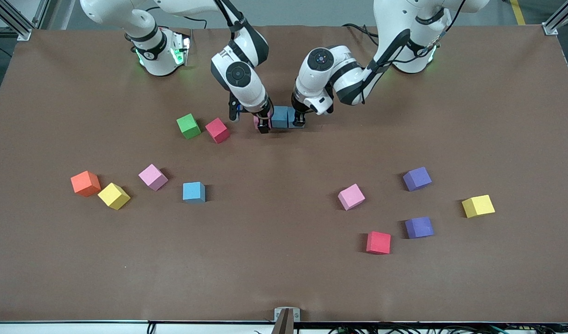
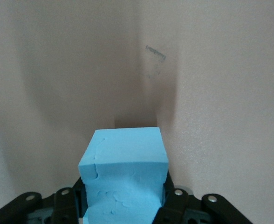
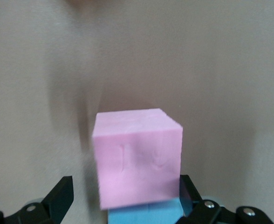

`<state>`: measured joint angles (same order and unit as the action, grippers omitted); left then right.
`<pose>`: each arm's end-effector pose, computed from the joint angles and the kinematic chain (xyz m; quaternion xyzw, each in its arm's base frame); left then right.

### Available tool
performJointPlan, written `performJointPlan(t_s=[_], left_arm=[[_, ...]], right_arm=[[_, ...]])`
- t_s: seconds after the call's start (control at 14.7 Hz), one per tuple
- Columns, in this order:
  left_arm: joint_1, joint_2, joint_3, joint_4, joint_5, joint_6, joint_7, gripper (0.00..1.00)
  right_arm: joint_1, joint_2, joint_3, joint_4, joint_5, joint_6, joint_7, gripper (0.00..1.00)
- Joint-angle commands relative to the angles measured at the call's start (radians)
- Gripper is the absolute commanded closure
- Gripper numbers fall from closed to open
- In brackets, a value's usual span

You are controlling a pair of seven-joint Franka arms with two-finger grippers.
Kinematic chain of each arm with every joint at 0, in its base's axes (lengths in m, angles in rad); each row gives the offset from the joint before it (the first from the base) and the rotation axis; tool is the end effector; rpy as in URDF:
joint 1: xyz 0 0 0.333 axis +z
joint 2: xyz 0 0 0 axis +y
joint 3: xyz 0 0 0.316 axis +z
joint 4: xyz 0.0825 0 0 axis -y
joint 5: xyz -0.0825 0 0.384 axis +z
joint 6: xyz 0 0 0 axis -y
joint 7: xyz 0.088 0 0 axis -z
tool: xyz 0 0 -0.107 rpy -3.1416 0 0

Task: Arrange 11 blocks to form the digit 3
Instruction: 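Place the pink cube with the right gripper while the left gripper places blue, then grasp a blue cube with the right gripper while the left gripper reaches pink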

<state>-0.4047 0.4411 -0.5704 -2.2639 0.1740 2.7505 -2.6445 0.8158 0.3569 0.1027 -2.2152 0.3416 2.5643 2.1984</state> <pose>0.2978 -0.4618 0.2066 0.7038 0.7033 -0.0899 0.0444 0.3379 0.4351 0.2140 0.7016 -0.7040 -0.1100 0.0038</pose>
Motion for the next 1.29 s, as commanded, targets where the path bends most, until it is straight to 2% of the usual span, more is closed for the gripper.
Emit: performJointPlan(t_s=[0.0,0.07,0.2,0.41,0.47,0.61,0.75,0.95,1.09,1.15,1.22], left_arm=[[-0.005,0.005,0.001,-0.003,0.005,0.023,-0.019,0.7],[-0.006,0.005,0.001,-0.003,0.007,0.023,-0.019,0.7],[-0.006,0.005,0.003,-0.003,0.007,0.024,-0.019,0.7],[-0.006,0.014,0.003,0.001,0.008,0.032,-0.019,0.7],[-0.006,0.021,0.004,0.004,0.013,0.035,-0.02,0.7],[-0.006,0.025,0.004,0.004,0.015,0.035,-0.019,0.7],[-0.006,0.025,0.004,0.004,0.021,0.035,-0.019,0.68],[-0.006,0.027,0.004,0.006,0.028,0.035,-0.019,0.58],[-0.006,0.027,0.004,0.009,0.028,0.035,-0.019,0.48],[-0.006,0.027,0.004,0.009,0.028,0.035,-0.019,0.39],[-0.008,0.027,0.004,0.009,0.028,0.035,-0.017,0.26]], right_arm=[[0.006,-0.074,-0.05,0.009,0.004,-0.094,0.006,0.0],[0.003,-0.1,-0.064,0.015,-0.012,-0.139,0.006,0.0],[-0.02,-0.15,-0.099,0.058,-0.096,-0.276,0.006,0.0],[-0.047,-0.17,-0.139,0.164,-0.228,-0.468,-0.006,0.0],[-0.066,-0.17,-0.143,0.181,-0.28,-0.486,-0.029,0.0],[-0.131,-0.168,-0.143,0.181,-0.352,-0.483,-0.176,0.0],[-0.217,-0.164,-0.143,0.181,-0.355,-0.481,-0.427,0.0],[-0.322,-0.156,-0.143,0.181,-0.36,-0.474,-0.82,0.0],[-0.375,-0.147,-0.143,0.181,-0.359,-0.356,-1.036,0.0],[-0.401,-0.142,-0.143,0.181,-0.355,-0.26,-1.095,0.0],[-0.414,-0.124,-0.143,0.181,-0.355,-0.187,-1.139,0.0]])
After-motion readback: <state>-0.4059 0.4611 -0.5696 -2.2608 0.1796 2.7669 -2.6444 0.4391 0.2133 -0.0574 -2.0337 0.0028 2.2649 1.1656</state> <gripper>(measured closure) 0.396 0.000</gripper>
